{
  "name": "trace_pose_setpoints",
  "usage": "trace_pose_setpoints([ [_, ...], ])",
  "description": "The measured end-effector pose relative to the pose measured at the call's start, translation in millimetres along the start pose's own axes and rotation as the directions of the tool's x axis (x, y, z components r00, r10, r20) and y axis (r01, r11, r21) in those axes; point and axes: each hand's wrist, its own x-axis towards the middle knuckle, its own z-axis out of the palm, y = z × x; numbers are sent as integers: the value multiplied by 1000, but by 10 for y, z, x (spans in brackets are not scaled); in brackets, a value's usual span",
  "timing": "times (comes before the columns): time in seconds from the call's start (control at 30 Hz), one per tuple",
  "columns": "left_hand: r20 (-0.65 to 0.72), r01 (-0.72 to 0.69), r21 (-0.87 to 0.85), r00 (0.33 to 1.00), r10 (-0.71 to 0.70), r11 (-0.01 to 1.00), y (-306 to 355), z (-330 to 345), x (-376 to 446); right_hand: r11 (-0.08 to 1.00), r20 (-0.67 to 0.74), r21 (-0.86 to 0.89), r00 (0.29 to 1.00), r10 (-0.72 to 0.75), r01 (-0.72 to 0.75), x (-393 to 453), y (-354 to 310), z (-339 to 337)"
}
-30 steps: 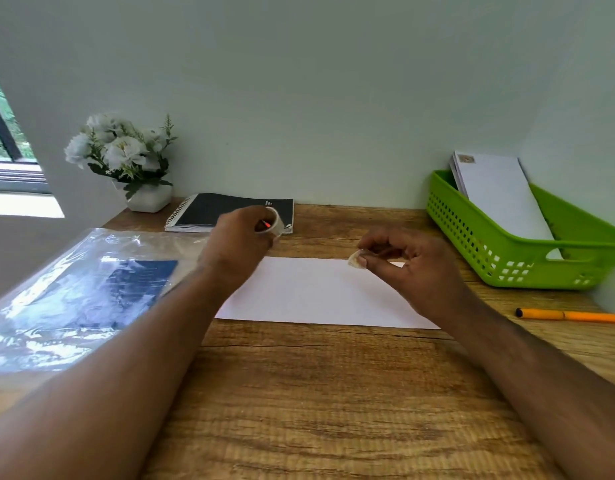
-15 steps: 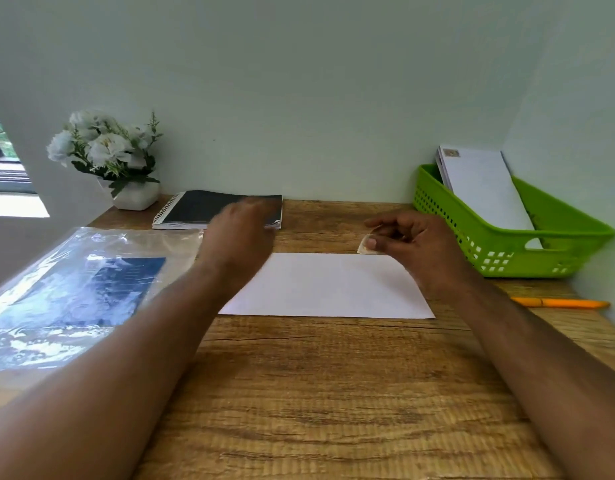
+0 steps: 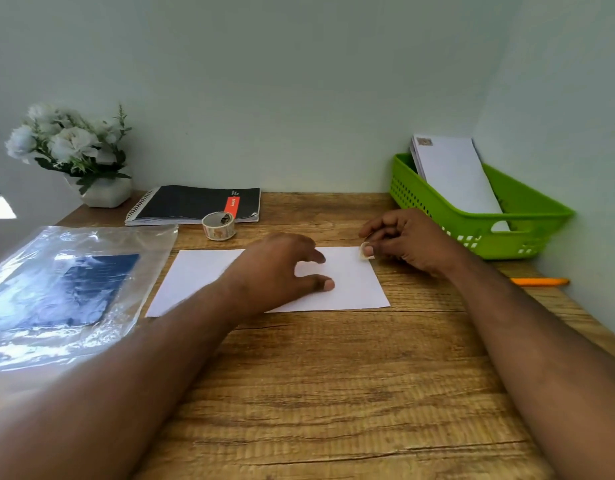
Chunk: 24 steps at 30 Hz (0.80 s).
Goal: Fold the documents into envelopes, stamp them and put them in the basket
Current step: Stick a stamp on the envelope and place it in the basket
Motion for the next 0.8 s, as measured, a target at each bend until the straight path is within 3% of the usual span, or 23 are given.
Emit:
trace_pose_setpoints([
  [0.13, -58, -29, -90, 998, 24, 996, 135, 100, 159, 1000, -1, -2, 1000, -22, 22, 38, 18, 25],
  [0.4, -32, -62, -127, 998, 58, 990, 103, 193, 370, 1000, 49, 14, 999, -12, 11, 94, 42, 57],
  [0.8, 26, -114, -24, 993, 114, 993, 64, 278, 403, 1000, 30, 2, 999, -21, 21, 107, 94, 44],
])
